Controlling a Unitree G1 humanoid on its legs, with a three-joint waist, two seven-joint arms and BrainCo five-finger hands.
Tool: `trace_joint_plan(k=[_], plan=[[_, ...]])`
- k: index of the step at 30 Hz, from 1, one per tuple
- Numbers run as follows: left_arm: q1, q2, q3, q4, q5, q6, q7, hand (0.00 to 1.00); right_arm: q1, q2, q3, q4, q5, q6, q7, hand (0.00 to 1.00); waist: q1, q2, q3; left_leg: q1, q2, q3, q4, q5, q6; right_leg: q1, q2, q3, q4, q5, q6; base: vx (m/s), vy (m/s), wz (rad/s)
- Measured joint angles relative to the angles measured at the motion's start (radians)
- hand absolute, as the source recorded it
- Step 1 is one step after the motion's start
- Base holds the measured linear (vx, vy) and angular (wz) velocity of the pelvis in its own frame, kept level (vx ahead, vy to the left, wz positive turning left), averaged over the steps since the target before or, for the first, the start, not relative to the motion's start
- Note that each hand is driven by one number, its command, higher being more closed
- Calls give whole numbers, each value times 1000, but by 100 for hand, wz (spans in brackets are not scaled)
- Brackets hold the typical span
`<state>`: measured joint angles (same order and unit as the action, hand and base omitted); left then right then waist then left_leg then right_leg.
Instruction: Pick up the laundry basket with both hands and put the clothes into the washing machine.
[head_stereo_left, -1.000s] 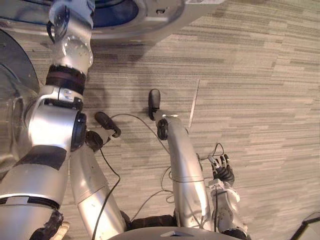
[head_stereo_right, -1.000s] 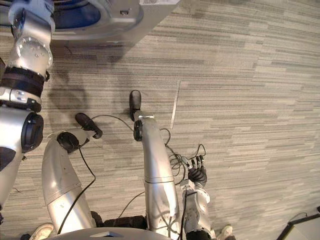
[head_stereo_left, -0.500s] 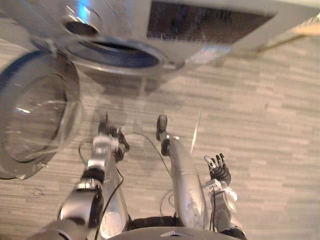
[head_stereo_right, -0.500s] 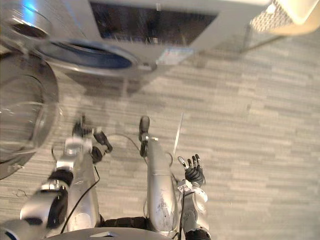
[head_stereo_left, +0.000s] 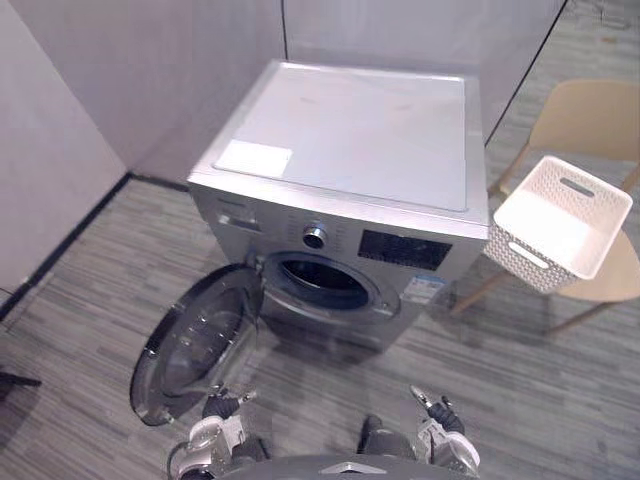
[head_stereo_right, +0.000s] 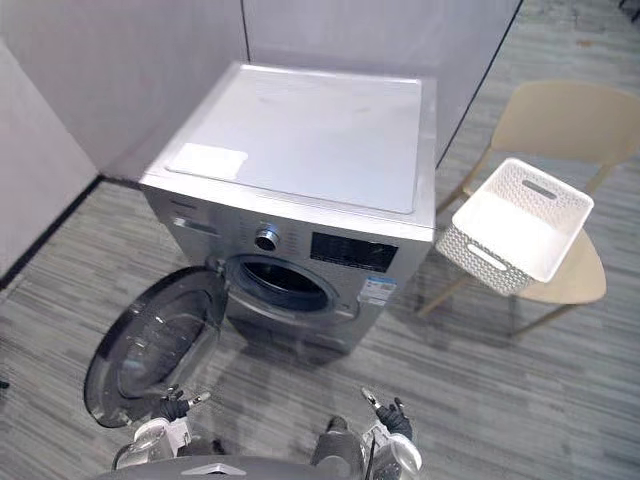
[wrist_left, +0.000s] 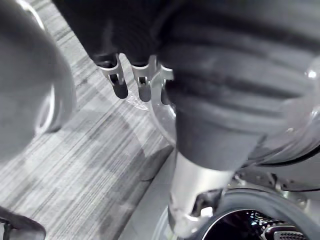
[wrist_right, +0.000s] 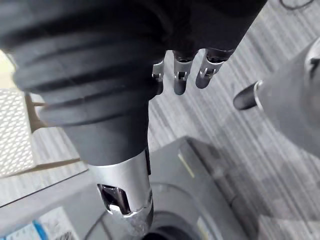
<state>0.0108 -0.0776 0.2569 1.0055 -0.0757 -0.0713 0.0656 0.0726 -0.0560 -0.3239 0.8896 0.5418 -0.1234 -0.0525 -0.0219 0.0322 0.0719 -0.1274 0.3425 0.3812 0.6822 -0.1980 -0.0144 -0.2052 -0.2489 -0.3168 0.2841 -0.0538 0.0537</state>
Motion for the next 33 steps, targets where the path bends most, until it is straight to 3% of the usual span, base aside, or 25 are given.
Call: trace_joint_plan(k=[1,2,3,4,5,6,8,10,12,14,15,18,20,22,23,24,25,26,27,28,30,33], plan=[[-13,4,-48,-3,0,-2,5,0,-10,-6,10,4,0,0,7,0,-5,-1,-7,26,56,-19,-9,47,9,-7,-24,2,-16,30,25,-46,273,32],[-17,7,-85,-7,0,-1,10,0,-12,-9,14,3,0,0,9,0,-8,1,-10,40,71,-34,-46,116,26,-10,-33,0,-28,47,38,-59,358,31],[-23,12,-154,-25,0,-1,18,0,-19,-16,30,4,0,1,10,0,-14,1,-16,71,60,-77,-148,217,13,-19,-47,-1,-47,80,61,-75,381,26],[-16,37,-287,-110,3,11,37,0,-40,-14,58,10,-1,5,10,0,-18,-10,-30,74,-13,-138,-220,180,-38,-38,-60,6,-72,102,78,-29,322,39],[-14,76,-409,-269,60,15,45,0,-38,2,86,28,-12,5,10,0,-17,-30,-36,44,-43,-215,-236,167,-58,-35,-24,-8,-53,68,80,20,167,38],[-14,89,-455,-358,86,14,45,0,-36,11,86,35,-24,7,9,0,-15,-36,-35,39,-51,-243,-238,158,-74,-14,-17,-25,-78,68,66,95,63,44],[-18,104,-547,-637,88,-26,32,0,-30,22,84,35,-30,7,3,0,-22,-22,-38,64,-58,-274,-261,86,-165,57,-28,-74,-134,112,71,37,259,47],[-58,109,-619,-824,39,-88,13,0,-10,34,75,33,-30,-12,-4,0,-39,-17,-63,80,-72,-270,-320,33,-171,93,-55,-132,-138,129,90,-22,310,86],[-81,110,-666,-960,20,-133,-6,0,-3,41,75,33,-32,-19,-8,0,-37,-20,-75,101,-94,-269,-412,27,-181,101,-71,-162,-172,179,87,-57,304,69],[-90,121,-680,-1063,8,-181,-12,0,-14,41,90,30,-40,-29,-14,0,-31,-12,-80,119,-116,-255,-532,27,-182,90,-80,-164,-219,253,82,-93,259,28],[-94,137,-678,-1096,10,-205,-3,0,-21,45,107,31,-40,-30,-14,0,-12,-25,-80,125,-136,-233,-578,38,-180,68,-93,-150,-241,303,75,-148,205,-13],[-91,171,-664,-1130,11,-225,28,0,-11,48,144,29,-58,-31,-13,0,4,-25,-82,87,-156,-213,-579,43,-160,21,-104,-115,-266,451,72,-196,174,-20],[-91,176,-648,-1174,11,-254,55,0,17,55,160,21,-78,-34,-12,0,4,-39,-92,49,-169,-216,-584,50,-123,-30,-109,-111,-267,556,-25,-167,182,1],[-84,177,-626,-1194,11,-263,66,0,32,56,162,19,-78,-35,-12,0,-4,-57,-100,43,-173,-216,-582,63,-110,-42,-108,-123,-259,583,-57,-32,133,-3],[-61,176,-598,-1205,11,-267,73,0,48,59,170,21,-78,-35,-12,0,-7,-72,-113,48,-173,-211,-581,66,-110,-43,-104,-127,-257,582,-57,33,99,-10],[-43,174,-581,-1214,10,-267,77,0,52,59,177,21,-79,-35,-12,0,-8,-66,-110,52,-167,-205,-581,66,-110,-45,-96,-120,-254,582,-57,70,51,-28],[-19,169,-544,-1220,6,-268,84,0,50,55,183,17,-79,-35,-11,0,-9,-65,-109,62,-148,-190,-580,66,-110,-70,-77,-91,-190,535,-55,67,-30,-15],[4,167,-503,-1214,-11,-267,99,0,64,53,183,-12,-79,-36,-10,0,-22,-60,-105,63,-110,-201,-576,72,-120,-119,0,8,48,277,10,61,-75,-1],[9,165,-495,-1208,-11,-267,106,0,73,51,182,-15,-79,-41,-7,0,-27,-63,-107,64,-103,-212,-577,73,-124,-119,25,15,83,227,9,60,-161,14],[17,154,-487,-1188,-11,-266,110,0,80,40,177,-9,-78,-46,4,0,-23,-66,-105,76,-92,-215,-581,72,-131,-112,38,43,90,213,8,45,-154,15],[27,130,-472,-1164,-9,-259,109,0,86,26,150,-8,-78,-47,20,0,-22,-47,-93,77,-81,-215,-584,76,-138,-104,52,52,85,203,20,23,-116,7],[40,116,-376,-1145,17,-237,123,0,110,27,141,-1,-78,-46,26,0,-22,-60,-89,78,-92,-216,-587,83,-153,-8,59,36,-78,117,27,-7,-100,6]])
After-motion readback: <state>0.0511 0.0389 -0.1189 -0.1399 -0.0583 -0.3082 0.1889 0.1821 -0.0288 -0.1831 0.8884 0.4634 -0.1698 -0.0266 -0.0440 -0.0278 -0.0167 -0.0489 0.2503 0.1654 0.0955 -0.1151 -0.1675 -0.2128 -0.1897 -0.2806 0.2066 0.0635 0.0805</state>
